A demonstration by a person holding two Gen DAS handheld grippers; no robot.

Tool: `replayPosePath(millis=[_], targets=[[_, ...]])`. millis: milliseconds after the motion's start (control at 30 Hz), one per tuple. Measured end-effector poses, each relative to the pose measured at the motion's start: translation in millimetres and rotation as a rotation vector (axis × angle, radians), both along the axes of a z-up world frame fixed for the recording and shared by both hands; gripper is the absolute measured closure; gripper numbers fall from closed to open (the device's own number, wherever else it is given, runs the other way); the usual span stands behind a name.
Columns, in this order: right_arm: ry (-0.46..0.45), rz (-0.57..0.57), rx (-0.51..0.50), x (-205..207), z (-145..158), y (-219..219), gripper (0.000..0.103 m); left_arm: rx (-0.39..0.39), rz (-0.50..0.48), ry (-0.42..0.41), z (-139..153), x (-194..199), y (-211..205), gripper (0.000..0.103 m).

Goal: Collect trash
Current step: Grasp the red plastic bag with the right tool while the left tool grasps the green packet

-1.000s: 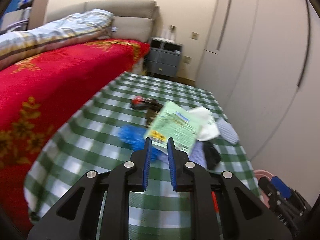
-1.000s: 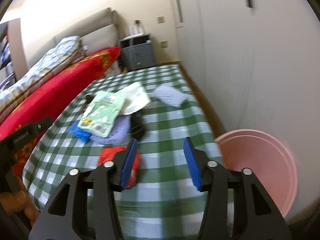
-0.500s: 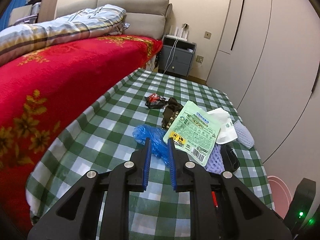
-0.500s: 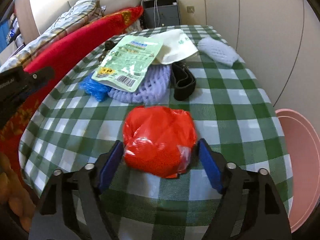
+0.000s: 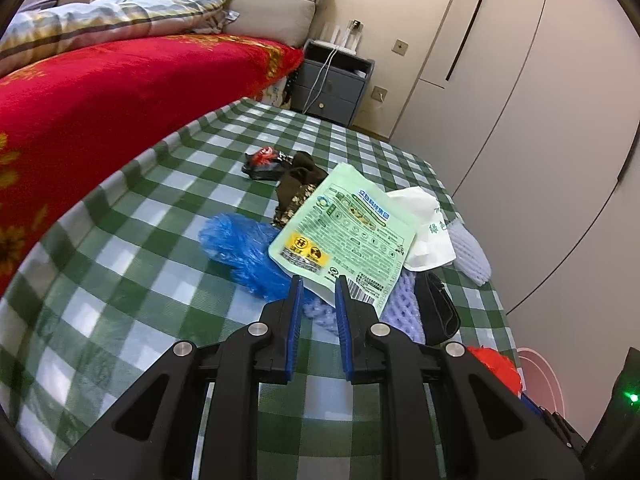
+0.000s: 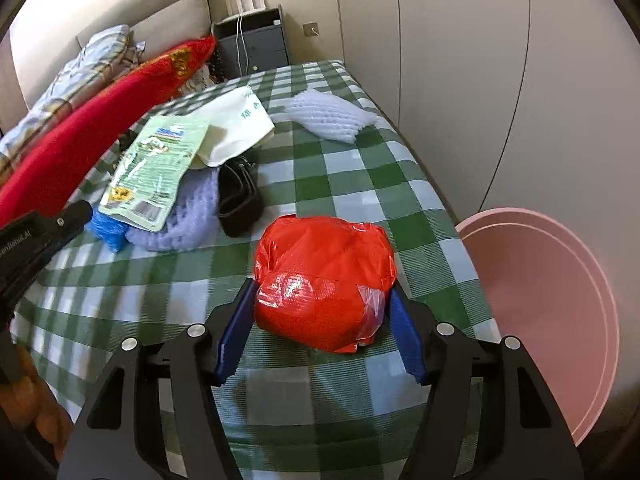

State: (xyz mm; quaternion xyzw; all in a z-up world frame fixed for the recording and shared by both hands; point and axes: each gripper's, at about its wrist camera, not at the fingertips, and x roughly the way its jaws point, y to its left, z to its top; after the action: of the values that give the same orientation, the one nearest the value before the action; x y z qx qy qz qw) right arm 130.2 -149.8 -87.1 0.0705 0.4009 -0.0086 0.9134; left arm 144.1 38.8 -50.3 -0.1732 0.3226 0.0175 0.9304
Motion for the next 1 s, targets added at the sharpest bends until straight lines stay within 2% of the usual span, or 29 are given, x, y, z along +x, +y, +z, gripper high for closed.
replayPosePath(millis=[167,333,467,533,1000], targets=[[-0.006,-0.004,-0.023,1,-1,-2,0.039,-0.044,0.005,0.025,-9,11,-2,0.087],[-0.001,-0.013,-0.01,5,-1,-2,0.039,-0.042,-0.007,0.031,-13,21,-12,0.086],[0.0,-0.013,-0.005,6,-2,-1,0.039,-0.035,0.025,0.064,-18,28,-10,0.085],[0.001,-0.012,-0.002,7,-2,0,0.039,-0.081,0.037,0.074,-23,29,-4,0.085],[-0.002,-0.004,-0.005,5,-2,2,0.039,-0.116,0.033,0.065,-23,39,-9,0.085]])
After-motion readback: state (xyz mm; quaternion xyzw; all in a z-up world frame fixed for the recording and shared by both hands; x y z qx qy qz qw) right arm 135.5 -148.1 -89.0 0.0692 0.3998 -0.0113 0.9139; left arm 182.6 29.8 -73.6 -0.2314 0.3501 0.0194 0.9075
